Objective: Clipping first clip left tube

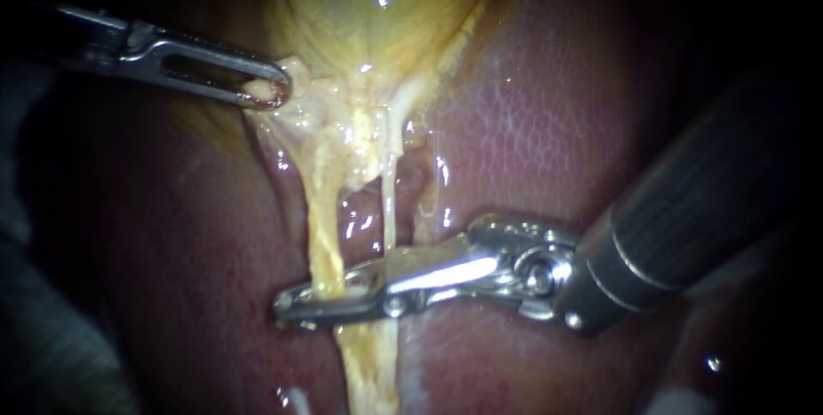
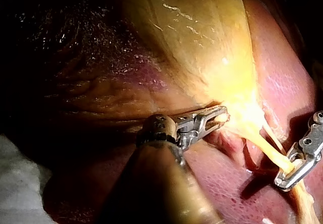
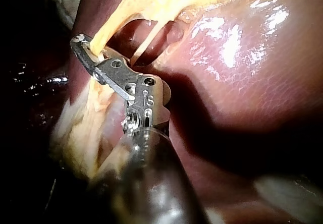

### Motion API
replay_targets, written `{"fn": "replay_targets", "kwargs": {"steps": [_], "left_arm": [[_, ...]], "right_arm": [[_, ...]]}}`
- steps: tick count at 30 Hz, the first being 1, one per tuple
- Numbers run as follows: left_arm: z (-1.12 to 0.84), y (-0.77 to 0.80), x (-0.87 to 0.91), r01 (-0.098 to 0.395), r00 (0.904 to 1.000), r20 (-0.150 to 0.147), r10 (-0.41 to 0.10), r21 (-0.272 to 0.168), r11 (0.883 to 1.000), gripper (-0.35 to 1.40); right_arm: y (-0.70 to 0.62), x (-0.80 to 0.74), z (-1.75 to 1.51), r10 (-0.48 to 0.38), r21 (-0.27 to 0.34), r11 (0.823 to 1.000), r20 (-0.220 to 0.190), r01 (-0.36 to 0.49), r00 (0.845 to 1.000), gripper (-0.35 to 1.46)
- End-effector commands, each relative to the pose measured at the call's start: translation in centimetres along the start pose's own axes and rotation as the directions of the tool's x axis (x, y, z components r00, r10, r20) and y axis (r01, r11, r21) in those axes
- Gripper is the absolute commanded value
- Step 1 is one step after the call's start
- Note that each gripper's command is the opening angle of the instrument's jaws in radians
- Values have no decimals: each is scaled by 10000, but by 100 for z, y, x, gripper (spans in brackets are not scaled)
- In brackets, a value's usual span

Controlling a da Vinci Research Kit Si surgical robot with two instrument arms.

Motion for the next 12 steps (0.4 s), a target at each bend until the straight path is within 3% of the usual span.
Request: {"fn": "replay_targets", "kwargs": {"steps": [1, 12], "left_arm": [[0, 0, 0, 0, 10000, 0, 0, 0, 10000, -35], [0, 0, 0, 1, 10000, 1, -1, -1, 10000, -35]], "right_arm": [[1, -1, 0, -28, -4, 10000, 18, 28, 10000, -35], [3, -3, 0, -39, -13, 10000, 21, 39, 10000, -35]]}}
